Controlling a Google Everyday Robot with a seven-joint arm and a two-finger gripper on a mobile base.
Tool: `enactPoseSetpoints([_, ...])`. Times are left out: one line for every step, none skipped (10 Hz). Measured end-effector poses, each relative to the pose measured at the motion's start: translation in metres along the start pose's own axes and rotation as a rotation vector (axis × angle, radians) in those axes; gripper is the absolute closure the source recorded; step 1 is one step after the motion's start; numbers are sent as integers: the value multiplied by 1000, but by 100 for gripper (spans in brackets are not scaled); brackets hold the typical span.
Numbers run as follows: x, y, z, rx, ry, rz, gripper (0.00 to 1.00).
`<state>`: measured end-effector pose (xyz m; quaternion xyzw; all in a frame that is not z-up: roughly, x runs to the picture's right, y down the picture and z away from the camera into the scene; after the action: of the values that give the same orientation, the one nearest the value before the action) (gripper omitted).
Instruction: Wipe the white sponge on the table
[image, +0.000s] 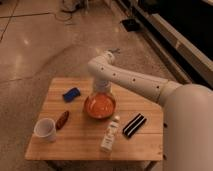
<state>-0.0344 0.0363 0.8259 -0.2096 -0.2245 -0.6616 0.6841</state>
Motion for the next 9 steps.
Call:
enactPoseSetpoints([11,-13,5,-8,1,-2,20])
enactPoseSetpoints([21,-26,9,-14,3,0,20])
enactPoseSetpoints([34,-44,15,-19,6,6,20])
enactPoseSetpoints([46,-63,20,-16,11,11,20])
enactPoseSetpoints([56,-83,24,-8,18,16,20])
enactPoseSetpoints([64,-100,28,3,23,24,20])
enactPoseSetpoints([71,-117,33,15,27,36,20])
enactPoseSetpoints([76,-132,38,34,36,49,20])
enactPoseSetpoints([78,-143,43,46,45,54,20])
